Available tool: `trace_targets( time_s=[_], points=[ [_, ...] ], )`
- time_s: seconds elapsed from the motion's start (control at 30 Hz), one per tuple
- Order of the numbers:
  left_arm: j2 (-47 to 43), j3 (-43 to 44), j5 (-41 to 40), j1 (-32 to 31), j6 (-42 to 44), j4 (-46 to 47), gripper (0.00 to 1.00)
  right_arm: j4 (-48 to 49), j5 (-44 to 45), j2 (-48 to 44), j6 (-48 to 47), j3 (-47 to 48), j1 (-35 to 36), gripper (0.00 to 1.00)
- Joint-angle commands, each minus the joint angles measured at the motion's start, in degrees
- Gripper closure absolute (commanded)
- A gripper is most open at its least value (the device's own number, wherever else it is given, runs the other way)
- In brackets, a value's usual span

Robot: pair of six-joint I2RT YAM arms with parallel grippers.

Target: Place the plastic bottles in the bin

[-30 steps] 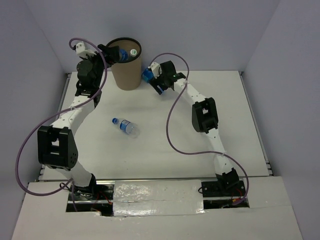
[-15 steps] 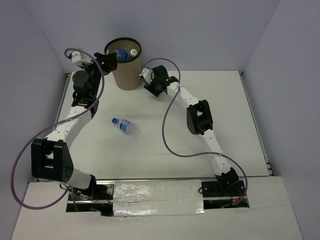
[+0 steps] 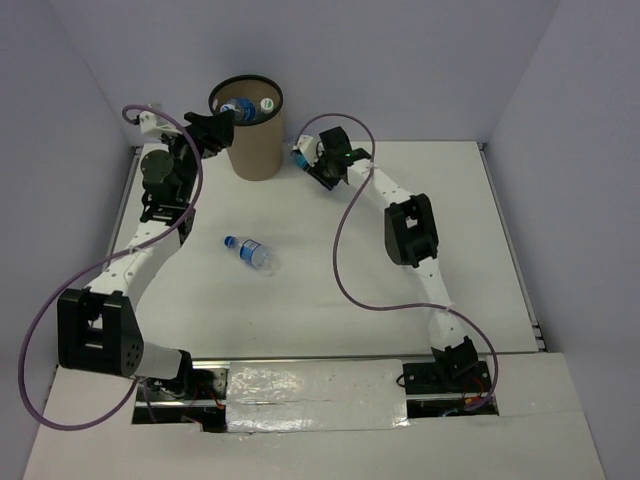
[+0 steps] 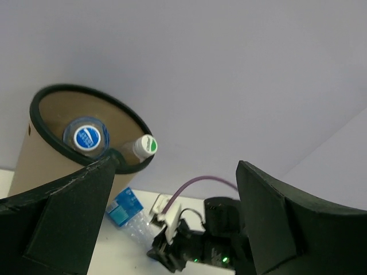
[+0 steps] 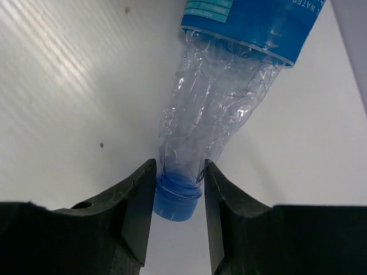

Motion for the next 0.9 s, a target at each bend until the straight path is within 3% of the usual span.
trace_targets(
  time_s=[0.0,0.13,0.23,0.43,0.67,0.87],
  points=[
    [3.1,0.6,4.3,0.2,-5.4,3.0,0.0,-3.3,-6.8,-6.8,3.8,-2.3,-4.1,0.9],
    [7.4,3.3,10.5,-0.3,-10.0,2.1,0.01,-6.2,-13.7,-11.9,6.9,-3.1,-6.4,0.91],
    [10.2,4.4,12.1,-2.1,-12.2,2.7,0.01,-3.7,-19.5,-18.2,9.7,-12.0,-8.5,0.93],
    [17.0,11.1,11.7,-8.5,-12.2,-1.8,0.01,-0.8,-31.5,-28.3,15.3,-21.2,-12.5,0.94],
    [28.6,22.3,9.6,-12.9,-15.5,-8.6,0.01,3.9,-37.1,-40.3,17.3,-34.5,-12.8,0.95],
    [34.8,28.2,11.1,-13.6,-17.5,-10.0,0.01,4.7,-40.2,-44.9,17.8,-38.7,-12.8,0.95]
  ],
)
